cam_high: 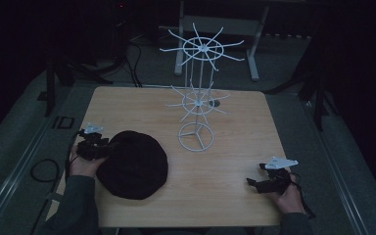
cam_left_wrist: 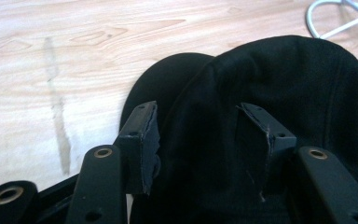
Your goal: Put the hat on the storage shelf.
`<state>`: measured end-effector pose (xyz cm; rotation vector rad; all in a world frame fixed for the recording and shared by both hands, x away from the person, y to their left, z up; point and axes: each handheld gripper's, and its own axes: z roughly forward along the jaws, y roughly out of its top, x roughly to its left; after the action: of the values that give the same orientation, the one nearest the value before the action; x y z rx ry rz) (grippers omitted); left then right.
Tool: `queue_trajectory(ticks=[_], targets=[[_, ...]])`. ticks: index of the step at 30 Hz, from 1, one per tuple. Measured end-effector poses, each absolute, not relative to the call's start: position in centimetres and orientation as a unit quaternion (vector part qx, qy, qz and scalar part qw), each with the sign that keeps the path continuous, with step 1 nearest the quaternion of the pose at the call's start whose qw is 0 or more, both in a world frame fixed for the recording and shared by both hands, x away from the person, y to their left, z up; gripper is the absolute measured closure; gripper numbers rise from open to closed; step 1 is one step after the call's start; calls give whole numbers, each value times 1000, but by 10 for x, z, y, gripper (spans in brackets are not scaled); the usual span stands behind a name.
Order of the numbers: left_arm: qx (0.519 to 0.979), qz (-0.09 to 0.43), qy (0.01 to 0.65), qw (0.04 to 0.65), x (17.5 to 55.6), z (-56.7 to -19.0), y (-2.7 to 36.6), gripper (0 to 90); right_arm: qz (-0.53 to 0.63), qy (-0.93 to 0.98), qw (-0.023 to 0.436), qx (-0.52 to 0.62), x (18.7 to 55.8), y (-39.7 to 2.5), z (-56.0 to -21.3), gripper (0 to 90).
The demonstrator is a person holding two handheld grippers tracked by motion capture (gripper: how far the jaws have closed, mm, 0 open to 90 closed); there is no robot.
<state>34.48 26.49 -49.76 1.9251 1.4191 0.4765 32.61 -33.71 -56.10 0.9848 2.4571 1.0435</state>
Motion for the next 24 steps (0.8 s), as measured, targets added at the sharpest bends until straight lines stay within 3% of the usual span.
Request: queue_trajectory(ticks=[24], targets=[[805,151,512,258,397,-510,235,437,363,854,148,342,326,-337,-561,133]])
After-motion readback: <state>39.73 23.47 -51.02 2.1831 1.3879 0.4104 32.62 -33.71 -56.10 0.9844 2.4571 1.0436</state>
